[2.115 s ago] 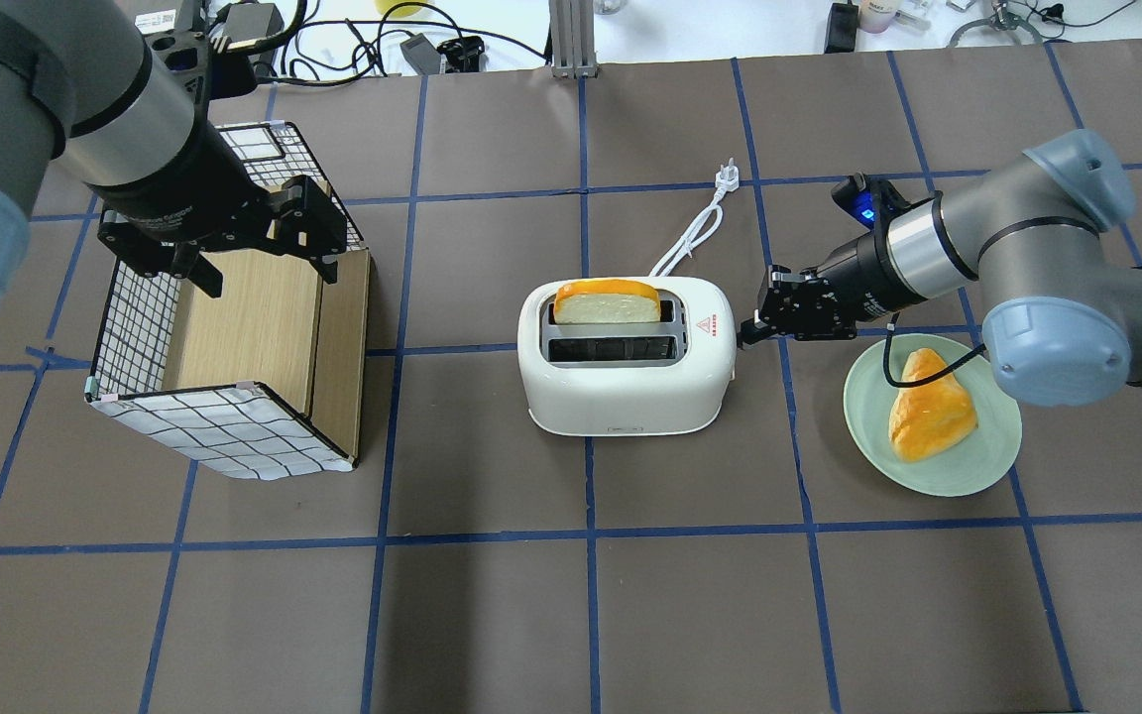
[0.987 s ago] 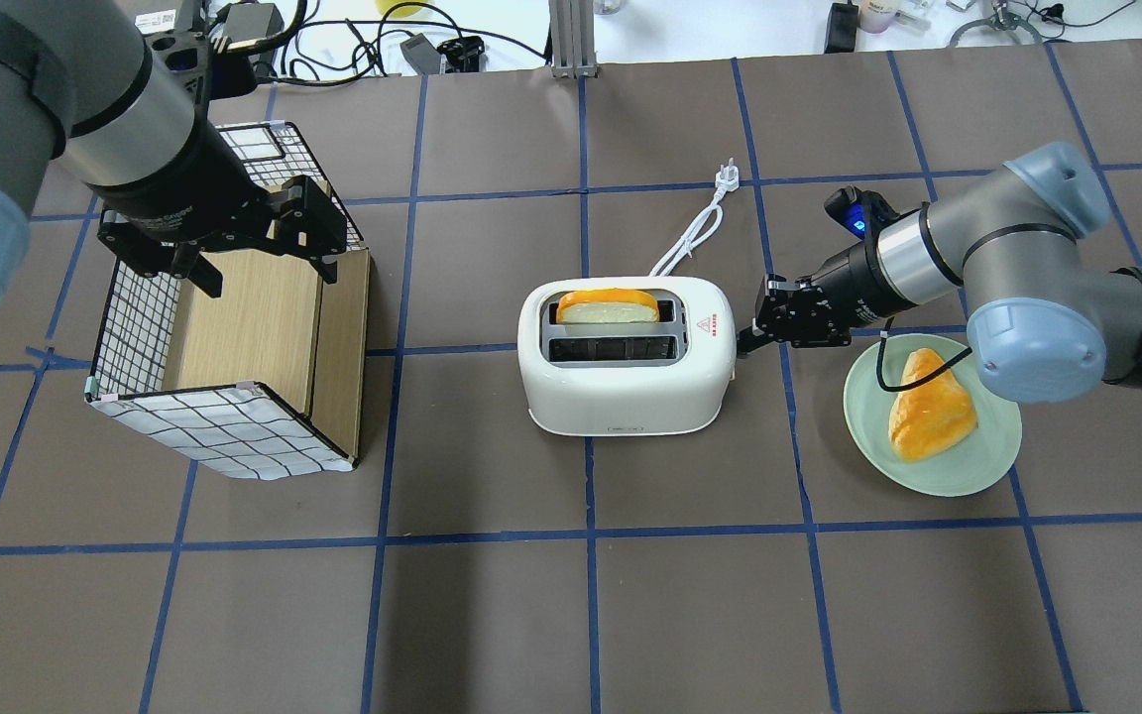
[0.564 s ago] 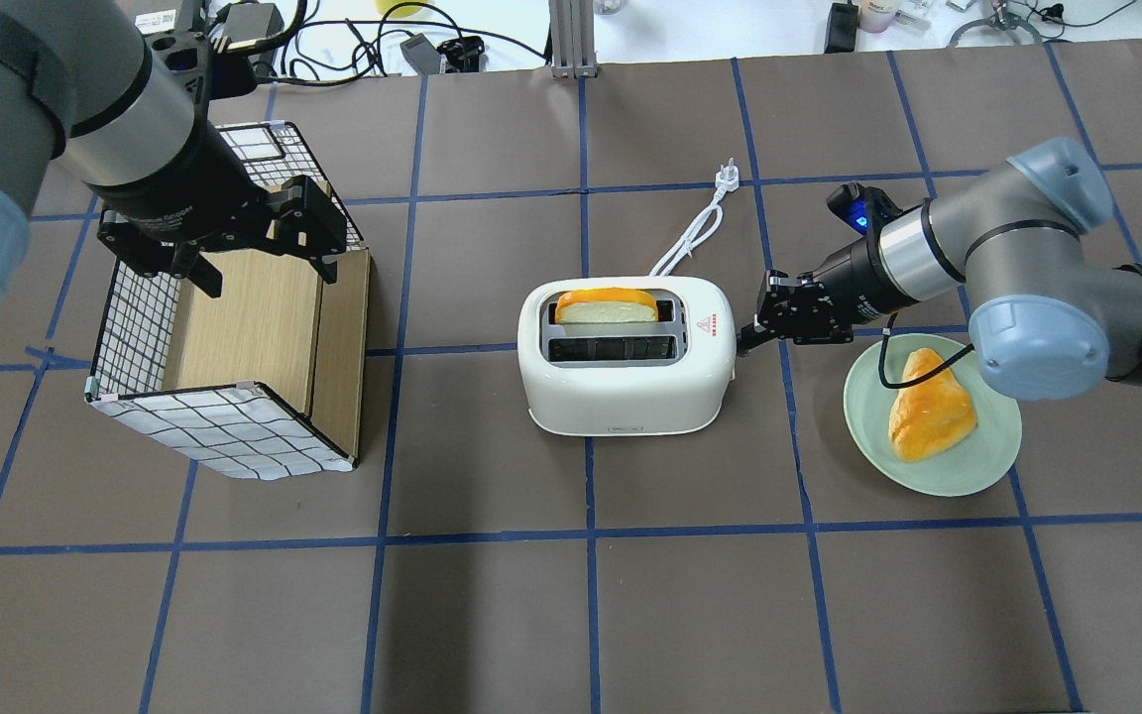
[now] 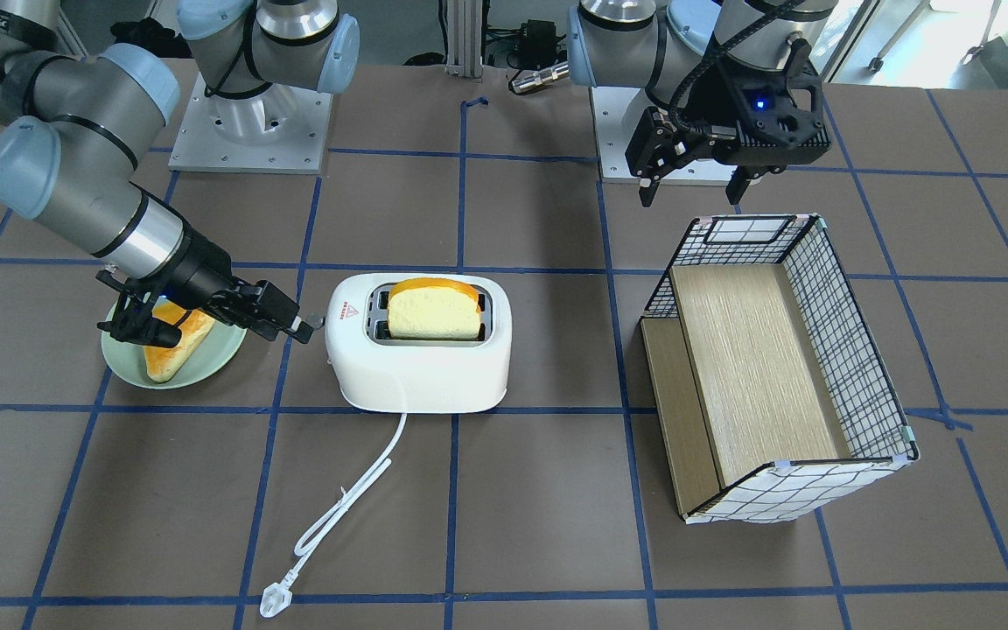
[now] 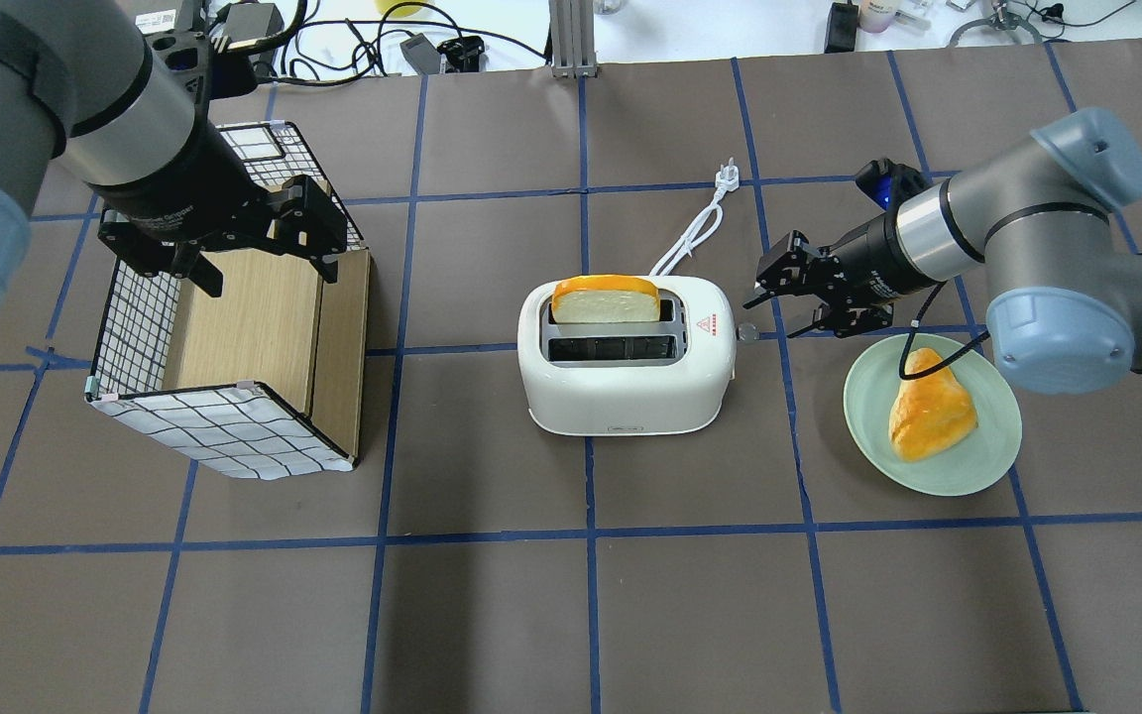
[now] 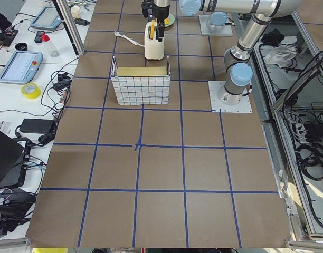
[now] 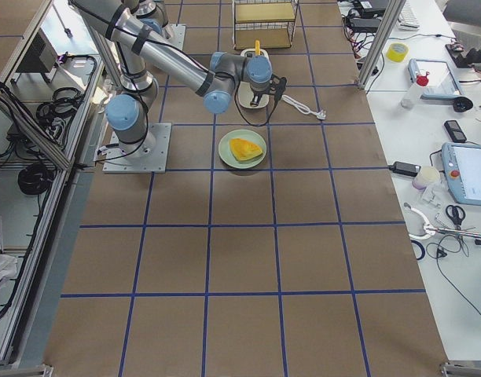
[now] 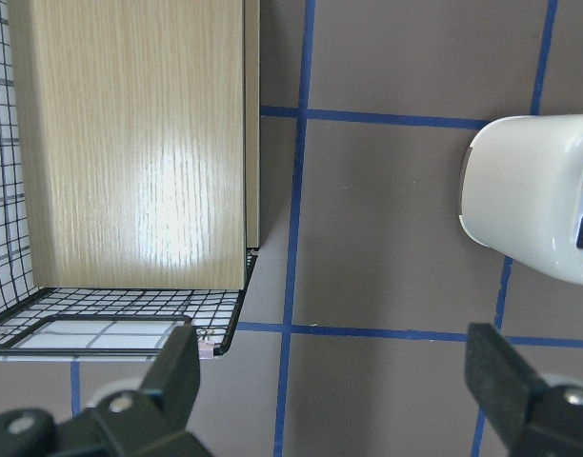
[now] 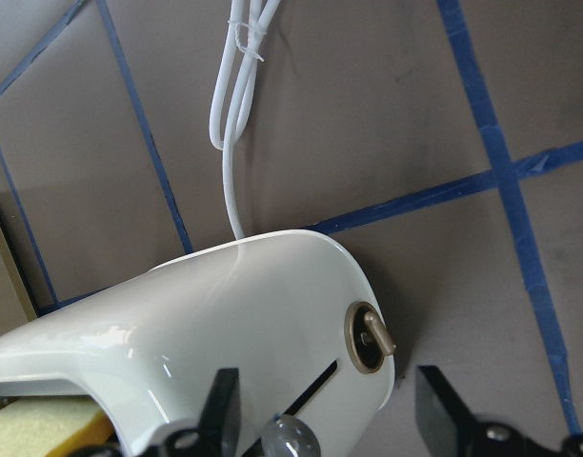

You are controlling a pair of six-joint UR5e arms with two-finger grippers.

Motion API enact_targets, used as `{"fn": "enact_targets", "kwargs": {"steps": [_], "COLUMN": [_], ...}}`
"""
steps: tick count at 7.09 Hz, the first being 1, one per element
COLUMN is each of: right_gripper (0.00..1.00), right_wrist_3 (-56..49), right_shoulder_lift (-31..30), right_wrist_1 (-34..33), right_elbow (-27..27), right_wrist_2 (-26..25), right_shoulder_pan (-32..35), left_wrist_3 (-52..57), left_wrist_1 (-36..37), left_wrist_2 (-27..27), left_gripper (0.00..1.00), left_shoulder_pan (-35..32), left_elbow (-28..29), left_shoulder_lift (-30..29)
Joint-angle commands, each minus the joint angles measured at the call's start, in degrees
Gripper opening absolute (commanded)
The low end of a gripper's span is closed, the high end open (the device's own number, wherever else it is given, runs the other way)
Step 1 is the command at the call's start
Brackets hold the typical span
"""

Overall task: Press toaster with right arm
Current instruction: 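Lift the right gripper up and away from the toaster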

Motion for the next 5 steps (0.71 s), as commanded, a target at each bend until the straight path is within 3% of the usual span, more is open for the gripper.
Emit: {"fn": "enact_targets", "kwargs": {"steps": [1, 5], "right_gripper": [1.00, 1.00], "right_wrist_3": [0.35, -0.35], "right_shoulder_lift": [-1.43, -5.03], "right_wrist_1": [4.10, 22.19], "right_elbow": [-2.32, -12.07], "right_wrist_2": [-5.11, -19.61], "right_shoulder_pan": [0.00, 0.70], "left_wrist_3": [0.00, 0.00], "left_wrist_1": [0.00, 0.00], "left_wrist_2": [0.08, 0.00], "left_gripper": [1.00, 1.00], "left_shoulder_pan": [0.00, 0.00], "left_elbow": [0.00, 0.00], "left_shoulder_lift": [0.00, 0.00]}}
